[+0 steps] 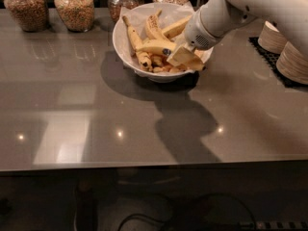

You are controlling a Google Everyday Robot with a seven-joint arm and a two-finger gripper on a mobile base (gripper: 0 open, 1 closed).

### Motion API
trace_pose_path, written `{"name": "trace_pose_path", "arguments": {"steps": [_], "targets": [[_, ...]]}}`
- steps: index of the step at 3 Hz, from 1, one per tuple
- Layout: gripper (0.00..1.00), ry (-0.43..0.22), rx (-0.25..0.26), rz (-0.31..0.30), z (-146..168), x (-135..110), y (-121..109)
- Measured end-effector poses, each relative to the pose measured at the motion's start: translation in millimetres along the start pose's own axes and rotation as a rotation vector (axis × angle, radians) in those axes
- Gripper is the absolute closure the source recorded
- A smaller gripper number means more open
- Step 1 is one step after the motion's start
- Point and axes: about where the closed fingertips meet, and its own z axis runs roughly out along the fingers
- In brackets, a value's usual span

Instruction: Pick banana from white bowl

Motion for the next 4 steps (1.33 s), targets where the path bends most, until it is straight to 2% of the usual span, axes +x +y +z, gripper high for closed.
{"name": "trace_pose_path", "arguments": {"steps": [1,2,4], "targets": [[0.89,0.000,0.001,0.000,-1.7,-0.7,0.1],[1.00,-0.007,0.010,-0.012,-18.5,-7.7,1.3],[1.00,-0.062,0.008,-0.077,-73.8,-21.4,18.9]]}}
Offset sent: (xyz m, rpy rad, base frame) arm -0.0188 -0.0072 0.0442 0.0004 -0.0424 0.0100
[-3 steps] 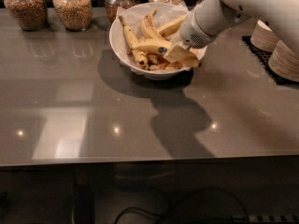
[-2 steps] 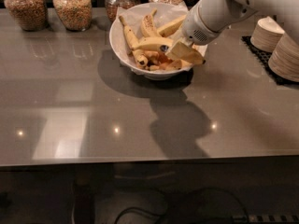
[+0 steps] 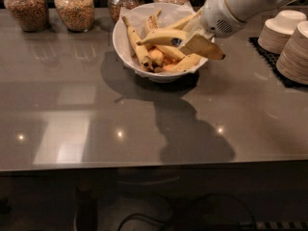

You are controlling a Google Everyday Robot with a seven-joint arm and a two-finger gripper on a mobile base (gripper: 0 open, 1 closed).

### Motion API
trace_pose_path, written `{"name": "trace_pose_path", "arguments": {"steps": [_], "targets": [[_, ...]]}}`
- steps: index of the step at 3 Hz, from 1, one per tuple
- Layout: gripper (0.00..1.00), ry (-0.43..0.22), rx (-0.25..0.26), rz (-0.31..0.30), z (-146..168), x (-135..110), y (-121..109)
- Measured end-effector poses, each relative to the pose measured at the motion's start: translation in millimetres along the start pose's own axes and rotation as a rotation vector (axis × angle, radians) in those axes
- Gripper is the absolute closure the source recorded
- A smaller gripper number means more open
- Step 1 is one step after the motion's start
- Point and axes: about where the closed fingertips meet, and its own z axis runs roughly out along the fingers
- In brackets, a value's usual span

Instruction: Pick banana from white bowl

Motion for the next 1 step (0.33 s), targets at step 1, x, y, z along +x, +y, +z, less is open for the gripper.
{"name": "trace_pose_path", "arguments": {"steps": [1], "targets": [[1.00,-0.031,-0.036,-0.065,-35.6,-5.3,28.0]]}}
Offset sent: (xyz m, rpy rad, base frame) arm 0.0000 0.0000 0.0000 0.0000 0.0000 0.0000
